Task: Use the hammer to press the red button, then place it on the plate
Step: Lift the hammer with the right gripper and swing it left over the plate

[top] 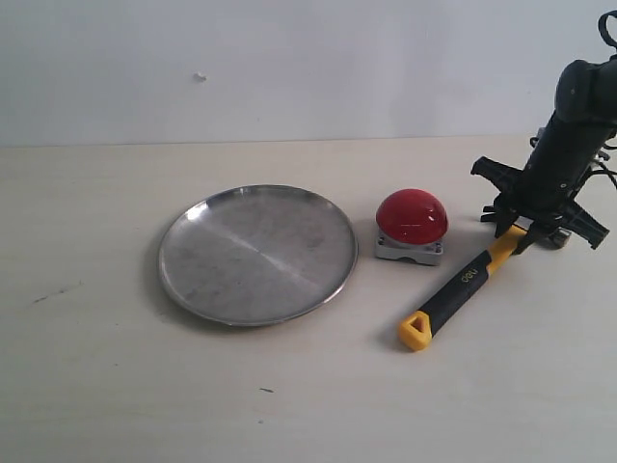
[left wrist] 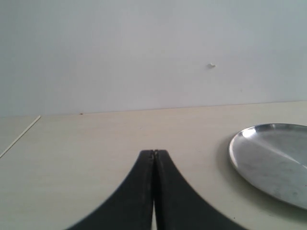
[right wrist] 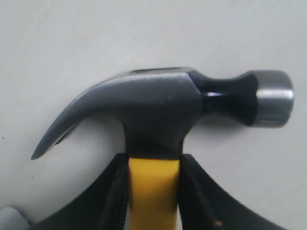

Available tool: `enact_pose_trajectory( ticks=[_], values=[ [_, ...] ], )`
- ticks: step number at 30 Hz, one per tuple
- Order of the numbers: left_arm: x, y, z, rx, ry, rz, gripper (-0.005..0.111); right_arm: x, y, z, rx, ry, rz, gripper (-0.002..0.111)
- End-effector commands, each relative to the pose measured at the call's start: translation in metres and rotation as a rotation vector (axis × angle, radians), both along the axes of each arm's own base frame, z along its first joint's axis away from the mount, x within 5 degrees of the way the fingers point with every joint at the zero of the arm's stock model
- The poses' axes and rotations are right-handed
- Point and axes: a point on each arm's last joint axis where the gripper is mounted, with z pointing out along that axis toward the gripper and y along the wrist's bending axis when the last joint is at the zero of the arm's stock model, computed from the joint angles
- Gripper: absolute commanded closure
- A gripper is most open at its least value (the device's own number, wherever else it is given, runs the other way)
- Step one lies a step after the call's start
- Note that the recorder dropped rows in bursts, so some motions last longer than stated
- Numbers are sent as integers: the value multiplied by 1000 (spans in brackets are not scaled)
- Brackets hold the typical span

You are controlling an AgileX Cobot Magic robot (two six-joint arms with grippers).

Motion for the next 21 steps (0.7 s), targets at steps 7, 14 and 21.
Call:
enact_pose_trajectory(
  ticks=[7,14,21],
  values=[
    [-1,0,0,-3,-8,0,107,3,-8,-3,-104,-26,322,108],
    [-1,0,0,-3,-8,0,107,1,-8,-3,-149,-23,677,108],
    [-1,0,0,-3,-8,0,107,3,-9,14,-183,-71,736,108]
  ],
)
